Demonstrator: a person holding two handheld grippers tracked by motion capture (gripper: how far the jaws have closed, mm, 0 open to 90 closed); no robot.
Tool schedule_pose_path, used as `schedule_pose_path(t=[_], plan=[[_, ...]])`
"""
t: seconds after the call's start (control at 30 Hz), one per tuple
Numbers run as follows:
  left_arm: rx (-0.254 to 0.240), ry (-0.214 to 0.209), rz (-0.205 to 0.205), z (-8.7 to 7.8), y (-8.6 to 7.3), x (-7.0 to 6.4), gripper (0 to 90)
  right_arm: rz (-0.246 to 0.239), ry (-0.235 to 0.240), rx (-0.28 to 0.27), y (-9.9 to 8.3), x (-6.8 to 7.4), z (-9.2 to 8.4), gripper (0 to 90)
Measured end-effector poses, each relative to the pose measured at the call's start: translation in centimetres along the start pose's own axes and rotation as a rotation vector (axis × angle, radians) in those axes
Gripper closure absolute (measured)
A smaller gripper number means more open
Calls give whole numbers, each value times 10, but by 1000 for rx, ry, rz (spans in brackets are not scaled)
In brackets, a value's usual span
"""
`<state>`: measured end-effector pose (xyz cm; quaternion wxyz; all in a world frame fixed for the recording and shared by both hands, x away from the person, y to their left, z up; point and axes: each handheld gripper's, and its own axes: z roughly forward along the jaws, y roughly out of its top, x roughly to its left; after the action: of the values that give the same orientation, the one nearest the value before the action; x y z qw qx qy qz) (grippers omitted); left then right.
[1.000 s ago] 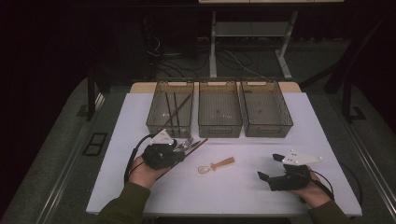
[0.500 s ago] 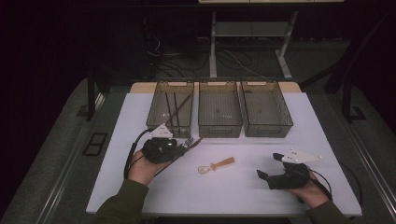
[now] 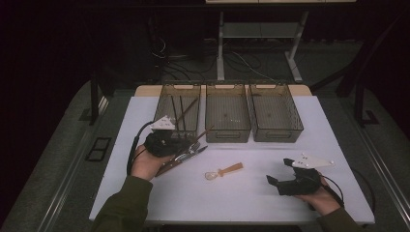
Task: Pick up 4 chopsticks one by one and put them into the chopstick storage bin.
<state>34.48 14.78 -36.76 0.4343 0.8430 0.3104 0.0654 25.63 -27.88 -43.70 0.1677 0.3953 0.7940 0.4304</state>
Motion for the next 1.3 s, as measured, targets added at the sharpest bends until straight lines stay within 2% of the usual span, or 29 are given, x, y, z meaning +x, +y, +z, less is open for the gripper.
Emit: schedule_pose_path(t=[0.33, 0.6, 0.9, 1.3], plan=[[-32, 15, 12, -4, 27, 14, 851, 0, 6, 9, -1, 0, -1, 93], [-50, 33, 25, -4, 45, 27, 851, -21, 15, 5, -2, -1, 1, 94], [-81, 67, 6, -5, 64, 50, 851, -29, 11, 13, -3, -1, 1, 94], [-133, 113, -14, 4, 81, 86, 850, -27, 11, 8, -2, -1, 0, 94]])
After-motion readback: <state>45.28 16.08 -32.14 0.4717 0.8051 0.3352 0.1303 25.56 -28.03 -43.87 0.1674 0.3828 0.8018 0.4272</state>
